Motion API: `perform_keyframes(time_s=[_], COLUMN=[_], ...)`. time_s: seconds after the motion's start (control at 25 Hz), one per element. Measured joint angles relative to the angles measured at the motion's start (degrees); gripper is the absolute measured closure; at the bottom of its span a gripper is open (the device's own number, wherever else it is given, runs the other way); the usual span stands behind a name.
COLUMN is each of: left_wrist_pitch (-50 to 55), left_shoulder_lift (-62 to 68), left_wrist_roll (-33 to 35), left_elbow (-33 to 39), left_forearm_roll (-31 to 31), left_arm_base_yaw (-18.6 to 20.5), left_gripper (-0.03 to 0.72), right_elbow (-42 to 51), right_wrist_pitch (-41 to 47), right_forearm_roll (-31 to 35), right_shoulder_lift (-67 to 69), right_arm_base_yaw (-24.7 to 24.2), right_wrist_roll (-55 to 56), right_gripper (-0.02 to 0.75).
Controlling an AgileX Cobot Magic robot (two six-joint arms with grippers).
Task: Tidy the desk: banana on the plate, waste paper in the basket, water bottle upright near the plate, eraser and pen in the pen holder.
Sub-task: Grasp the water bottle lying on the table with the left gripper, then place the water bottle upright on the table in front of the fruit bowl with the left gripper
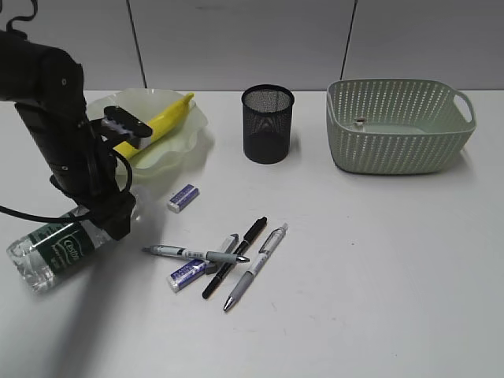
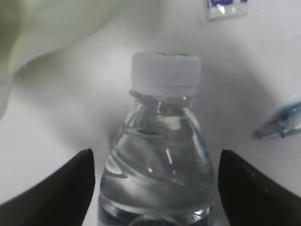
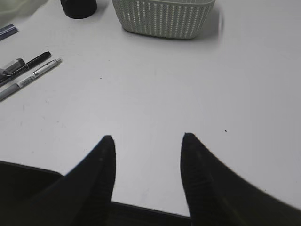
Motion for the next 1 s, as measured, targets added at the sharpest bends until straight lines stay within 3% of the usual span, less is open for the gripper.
perform_keyframes(time_s=[0.12, 0.28, 0.52, 0.68, 1.0], left_wrist_pitch=[-0.2, -0.3, 0.7, 4.2, 7.7], left_shoulder_lift=[1.7, 2.6, 1.9, -0.4, -12.6], left_wrist_roll=[0.0, -0.1, -0.1, -0.1, -0.1], left_elbow=[0.0, -0.3, -0.3, -0.3, 0.6], left_forearm_roll=[0.1, 0.2, -1.5, -6.9, -11.6], left_arm_base_yaw=[0.0, 0.0, 0.0, 0.0, 0.0], left_gripper=[0.095, 0.197, 0.197, 0.197, 0.198], right_elbow=[0.0, 0.0, 0.0, 0.0, 0.0], right_wrist_pitch=[0.0, 0.0, -0.1, -0.1, -0.1], right_forearm_roll=[0.0, 0.0, 0.0, 0.0, 0.0], right_shoulder_lift=[0.0, 0.0, 0.0, 0.0, 0.0], right_arm_base_yaw=[0.0, 0.0, 0.0, 0.0, 0.0], right_wrist_roll=[0.0, 0.0, 0.0, 0.0, 0.0], right_gripper=[0.37, 0.372, 0.372, 0.372, 0.372])
